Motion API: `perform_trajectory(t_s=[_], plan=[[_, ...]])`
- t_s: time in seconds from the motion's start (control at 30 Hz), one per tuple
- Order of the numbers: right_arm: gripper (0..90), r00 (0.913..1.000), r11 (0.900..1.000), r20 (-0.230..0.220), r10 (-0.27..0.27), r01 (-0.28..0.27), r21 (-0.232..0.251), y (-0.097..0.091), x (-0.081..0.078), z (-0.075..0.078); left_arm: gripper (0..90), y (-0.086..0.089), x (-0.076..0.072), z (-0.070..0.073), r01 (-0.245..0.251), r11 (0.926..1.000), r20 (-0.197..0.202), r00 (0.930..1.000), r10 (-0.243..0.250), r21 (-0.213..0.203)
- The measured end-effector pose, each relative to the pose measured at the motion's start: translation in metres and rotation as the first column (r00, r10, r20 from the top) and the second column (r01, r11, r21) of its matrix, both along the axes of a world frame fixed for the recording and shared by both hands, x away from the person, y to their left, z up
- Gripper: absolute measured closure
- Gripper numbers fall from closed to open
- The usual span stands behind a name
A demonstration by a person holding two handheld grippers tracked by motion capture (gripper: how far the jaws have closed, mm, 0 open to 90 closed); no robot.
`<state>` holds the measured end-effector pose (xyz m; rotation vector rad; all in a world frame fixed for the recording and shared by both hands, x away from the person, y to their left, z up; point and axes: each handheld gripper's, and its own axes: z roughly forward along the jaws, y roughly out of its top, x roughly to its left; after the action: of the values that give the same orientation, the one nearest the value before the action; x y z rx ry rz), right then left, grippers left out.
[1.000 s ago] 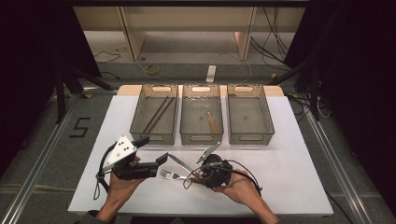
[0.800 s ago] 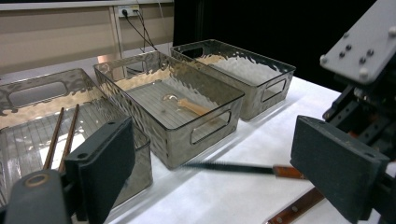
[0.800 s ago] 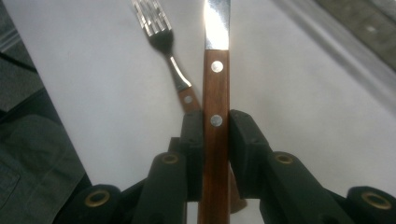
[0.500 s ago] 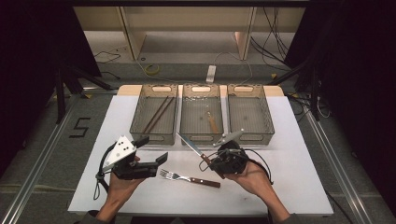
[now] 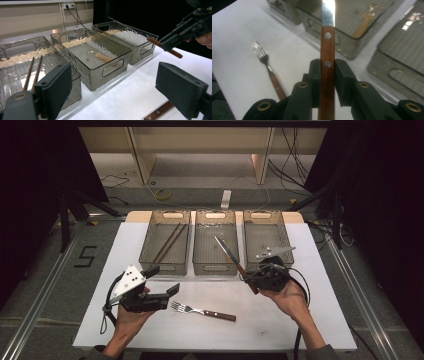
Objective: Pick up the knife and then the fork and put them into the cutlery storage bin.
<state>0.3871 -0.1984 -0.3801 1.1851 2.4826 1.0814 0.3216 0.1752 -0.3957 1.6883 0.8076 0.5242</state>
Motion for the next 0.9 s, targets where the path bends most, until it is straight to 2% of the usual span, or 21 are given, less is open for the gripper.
perform_trajectory(t_s=[0.47,0.9], plan=[[76.7,0.9919,0.9912,0.016,-0.126,0.126,0.041,-0.036,0.020,0.000,13.2,-0.001,0.000,0.000,0.001,1.0000,-0.002,1.0000,-0.001,0.004],[76.7,0.9789,0.9770,0.014,-0.204,0.203,0.067,-0.054,0.040,0.001,13.2,0.000,0.000,0.000,-0.001,1.0000,0.004,1.0000,0.001,0.001]])
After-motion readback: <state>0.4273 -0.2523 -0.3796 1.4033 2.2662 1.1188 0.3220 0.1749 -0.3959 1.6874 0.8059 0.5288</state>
